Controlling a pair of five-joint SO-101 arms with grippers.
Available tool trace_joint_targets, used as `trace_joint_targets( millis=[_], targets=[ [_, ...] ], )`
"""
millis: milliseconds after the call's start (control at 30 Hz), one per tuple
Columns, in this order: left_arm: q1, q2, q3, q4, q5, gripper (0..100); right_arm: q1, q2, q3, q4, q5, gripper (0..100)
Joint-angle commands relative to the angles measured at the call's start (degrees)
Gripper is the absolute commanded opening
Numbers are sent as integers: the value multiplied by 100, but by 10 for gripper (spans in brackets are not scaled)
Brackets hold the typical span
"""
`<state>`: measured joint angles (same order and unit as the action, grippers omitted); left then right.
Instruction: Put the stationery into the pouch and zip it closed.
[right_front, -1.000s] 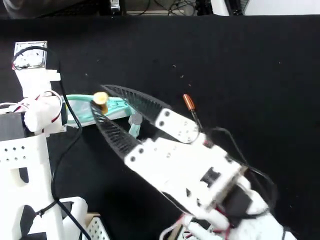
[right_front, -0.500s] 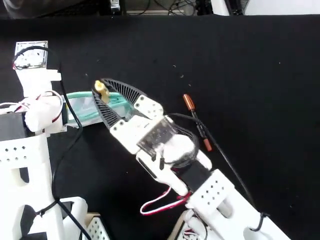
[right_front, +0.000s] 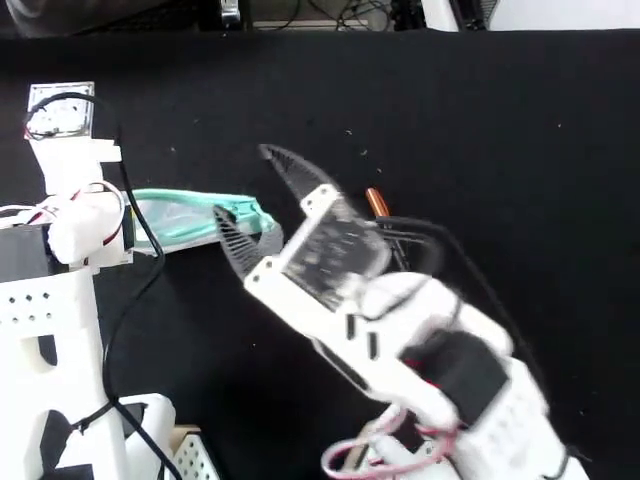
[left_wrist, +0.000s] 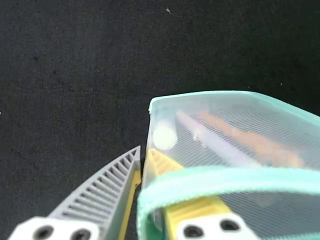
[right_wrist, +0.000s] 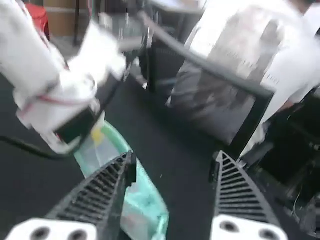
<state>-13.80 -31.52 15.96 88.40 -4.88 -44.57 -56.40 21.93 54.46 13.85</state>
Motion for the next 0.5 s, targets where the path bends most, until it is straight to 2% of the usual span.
trace_joint_targets(
  millis=[0,100,167,267,333,467],
  targets=[
    [-127,114,338,-123,-79,31,580,-110,-1024,413,-35,176],
    [-127,114,347,-123,-79,31,1626,-101,-936,598,-62,85],
    [-127,114,347,-123,-79,31,2365,-4,-532,967,-53,66],
    [-127,114,347,-123,-79,31,3288,409,602,1055,-26,130],
    [-127,114,347,-123,-79,32,3701,927,1341,651,-18,192],
    [-127,114,347,-123,-79,33,3912,2431,1798,-281,264,236]
  ],
)
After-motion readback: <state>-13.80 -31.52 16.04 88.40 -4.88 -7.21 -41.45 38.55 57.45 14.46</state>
